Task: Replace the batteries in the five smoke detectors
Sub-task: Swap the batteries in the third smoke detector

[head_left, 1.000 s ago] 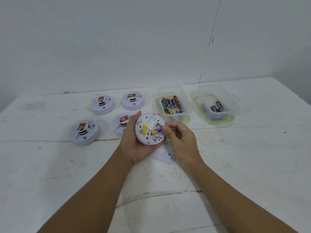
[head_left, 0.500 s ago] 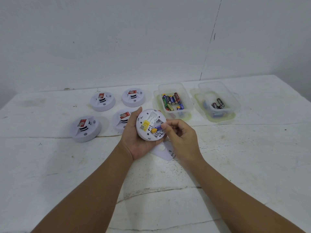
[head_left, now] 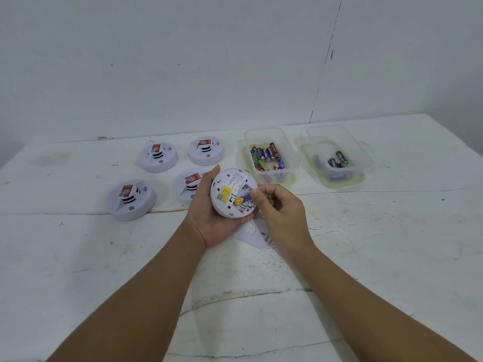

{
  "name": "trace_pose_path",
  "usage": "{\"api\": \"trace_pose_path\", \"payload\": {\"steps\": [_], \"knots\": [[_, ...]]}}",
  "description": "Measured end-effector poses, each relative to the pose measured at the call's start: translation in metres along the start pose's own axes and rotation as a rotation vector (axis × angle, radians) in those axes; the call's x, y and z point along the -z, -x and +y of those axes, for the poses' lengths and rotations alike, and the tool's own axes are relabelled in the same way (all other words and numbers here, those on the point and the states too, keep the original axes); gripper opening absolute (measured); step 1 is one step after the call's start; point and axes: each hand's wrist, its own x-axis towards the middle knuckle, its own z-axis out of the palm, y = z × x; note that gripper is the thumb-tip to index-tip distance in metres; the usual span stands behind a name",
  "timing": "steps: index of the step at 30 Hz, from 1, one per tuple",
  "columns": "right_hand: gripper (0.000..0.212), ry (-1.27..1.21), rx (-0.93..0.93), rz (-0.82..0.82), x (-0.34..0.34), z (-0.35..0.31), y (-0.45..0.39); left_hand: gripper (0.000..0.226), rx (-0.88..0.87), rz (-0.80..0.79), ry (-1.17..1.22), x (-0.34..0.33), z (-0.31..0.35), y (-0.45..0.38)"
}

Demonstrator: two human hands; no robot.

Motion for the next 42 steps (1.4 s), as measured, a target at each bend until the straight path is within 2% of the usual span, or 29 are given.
{"api": "trace_pose_path", "payload": {"steps": [9,17,21,24,29,35,39,42], "knots": [[0.009,-0.009,0.028,0.009,0.000,-0.002,0.001,0.064,-0.004,0.000,0.013,0.001,-0.001,-0.002],[0.009,0.126,0.292,0.148,-0.003,-0.004,0.011,0.058,-0.016,-0.026,0.020,0.004,-0.001,-0.006],[0.021,0.296,0.339,0.077,-0.004,0.000,0.016,0.060,0.008,-0.054,-0.009,0.006,-0.001,-0.005],[0.012,0.455,0.396,-0.005,-0.006,0.002,0.015,0.064,0.033,-0.080,0.015,0.003,-0.002,-0.003],[0.019,0.595,0.539,-0.001,-0.007,0.012,0.013,0.069,0.074,-0.042,-0.013,0.004,0.001,-0.001],[0.031,0.635,0.655,-0.080,-0.010,0.016,0.012,0.068,0.064,0.004,-0.075,0.007,0.003,-0.001],[0.044,0.665,0.613,-0.210,-0.009,0.018,0.012,0.068,0.033,0.017,-0.056,0.007,0.003,-0.001],[0.045,0.664,0.601,-0.218,-0.008,0.015,0.012,0.066,0.023,0.018,-0.046,0.007,0.003,-0.002]]}}
